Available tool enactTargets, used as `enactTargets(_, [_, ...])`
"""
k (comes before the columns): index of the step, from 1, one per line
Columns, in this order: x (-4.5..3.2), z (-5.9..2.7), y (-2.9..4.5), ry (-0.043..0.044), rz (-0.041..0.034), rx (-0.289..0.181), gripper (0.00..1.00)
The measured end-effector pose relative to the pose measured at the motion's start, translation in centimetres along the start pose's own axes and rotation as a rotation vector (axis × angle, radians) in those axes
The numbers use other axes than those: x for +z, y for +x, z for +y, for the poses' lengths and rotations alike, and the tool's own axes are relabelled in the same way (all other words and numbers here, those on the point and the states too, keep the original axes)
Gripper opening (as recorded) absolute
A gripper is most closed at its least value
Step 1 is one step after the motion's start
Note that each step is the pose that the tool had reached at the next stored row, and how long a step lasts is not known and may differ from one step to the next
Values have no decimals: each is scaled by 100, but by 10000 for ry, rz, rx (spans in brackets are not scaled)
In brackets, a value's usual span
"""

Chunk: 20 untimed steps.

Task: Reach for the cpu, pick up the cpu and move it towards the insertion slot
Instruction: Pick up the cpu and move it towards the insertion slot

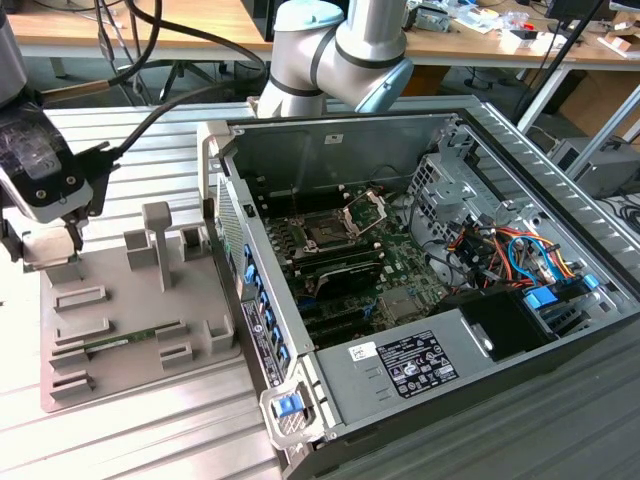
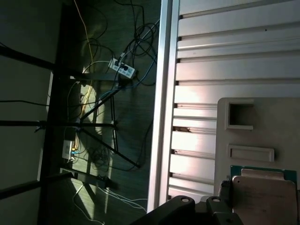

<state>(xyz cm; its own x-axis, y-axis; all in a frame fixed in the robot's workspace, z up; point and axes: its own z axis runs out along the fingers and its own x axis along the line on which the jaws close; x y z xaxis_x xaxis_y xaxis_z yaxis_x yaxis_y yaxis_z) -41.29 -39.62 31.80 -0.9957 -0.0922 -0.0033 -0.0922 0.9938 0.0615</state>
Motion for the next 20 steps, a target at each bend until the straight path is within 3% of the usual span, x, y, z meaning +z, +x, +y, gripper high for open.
enactTargets(20, [-79,5,-1,-5,-1,-1,54])
